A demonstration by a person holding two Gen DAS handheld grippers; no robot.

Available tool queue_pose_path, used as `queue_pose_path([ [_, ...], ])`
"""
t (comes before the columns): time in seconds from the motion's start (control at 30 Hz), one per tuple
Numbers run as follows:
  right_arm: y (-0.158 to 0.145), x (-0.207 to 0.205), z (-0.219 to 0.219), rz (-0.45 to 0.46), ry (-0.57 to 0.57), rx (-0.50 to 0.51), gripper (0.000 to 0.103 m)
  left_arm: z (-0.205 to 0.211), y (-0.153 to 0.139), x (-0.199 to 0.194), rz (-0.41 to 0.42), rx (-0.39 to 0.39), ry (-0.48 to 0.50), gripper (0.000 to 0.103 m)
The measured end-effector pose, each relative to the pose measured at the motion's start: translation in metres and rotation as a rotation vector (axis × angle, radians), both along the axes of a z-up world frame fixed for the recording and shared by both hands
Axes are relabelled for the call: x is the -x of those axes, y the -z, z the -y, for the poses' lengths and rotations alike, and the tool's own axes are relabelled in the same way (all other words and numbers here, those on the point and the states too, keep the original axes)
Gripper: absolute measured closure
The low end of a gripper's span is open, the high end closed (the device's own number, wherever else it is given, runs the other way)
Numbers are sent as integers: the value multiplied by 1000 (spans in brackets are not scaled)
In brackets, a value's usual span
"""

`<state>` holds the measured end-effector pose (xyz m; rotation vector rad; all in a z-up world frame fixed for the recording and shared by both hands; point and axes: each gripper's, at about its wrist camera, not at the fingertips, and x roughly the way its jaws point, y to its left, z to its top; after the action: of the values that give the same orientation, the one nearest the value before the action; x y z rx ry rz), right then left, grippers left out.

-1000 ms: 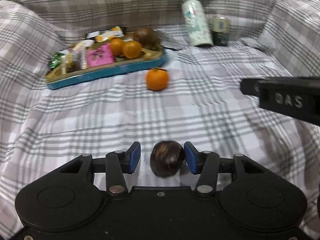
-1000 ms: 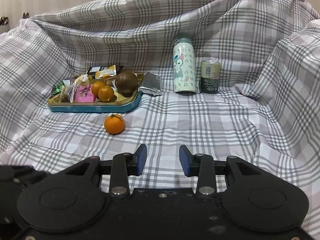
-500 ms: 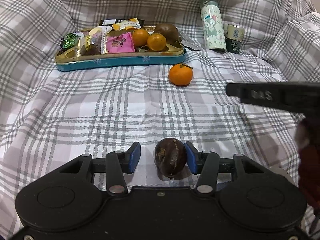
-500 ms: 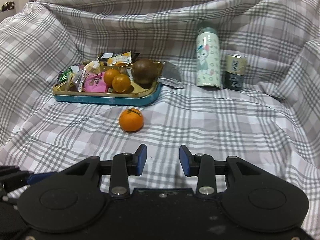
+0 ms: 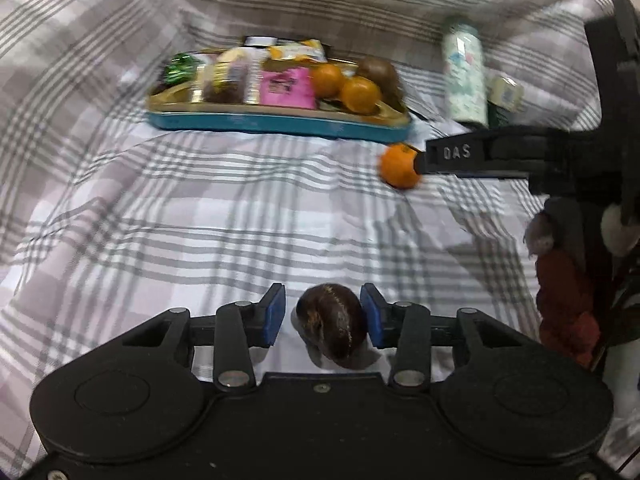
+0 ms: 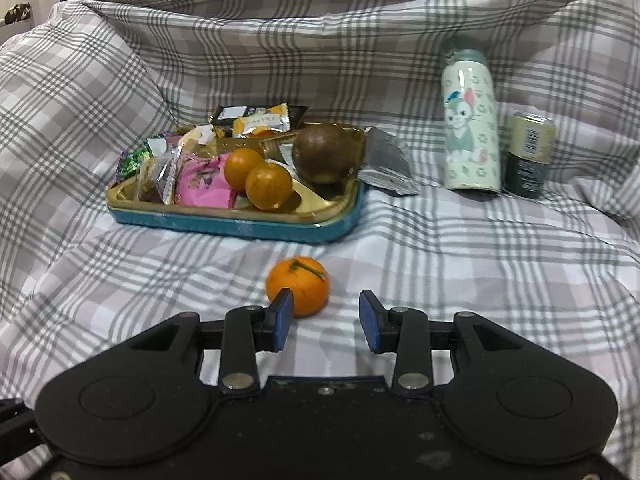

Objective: Organize fruits
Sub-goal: 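Close the right gripper on the mandarin while the left gripper holds the dark fruit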

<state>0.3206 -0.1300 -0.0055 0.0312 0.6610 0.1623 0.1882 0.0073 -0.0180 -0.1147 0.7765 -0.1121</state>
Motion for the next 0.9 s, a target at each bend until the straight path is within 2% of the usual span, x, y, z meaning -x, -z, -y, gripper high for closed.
queue_pose_path([
  [0.2, 8, -20, -17, 10, -17, 29, 54, -14, -1, -3, -4, 56, -30, 49],
  [0.53, 19, -29, -35, 5, -23, 99, 50, -13, -2, 1, -2, 53, -16, 49],
  [0.7, 24, -31, -29, -10, -2, 89, 60, -15, -5, 5, 17, 53, -20, 52],
  [0.9, 12, -16, -13, 3, 41, 41, 60, -14, -7, 5, 30, 44, -19, 52],
])
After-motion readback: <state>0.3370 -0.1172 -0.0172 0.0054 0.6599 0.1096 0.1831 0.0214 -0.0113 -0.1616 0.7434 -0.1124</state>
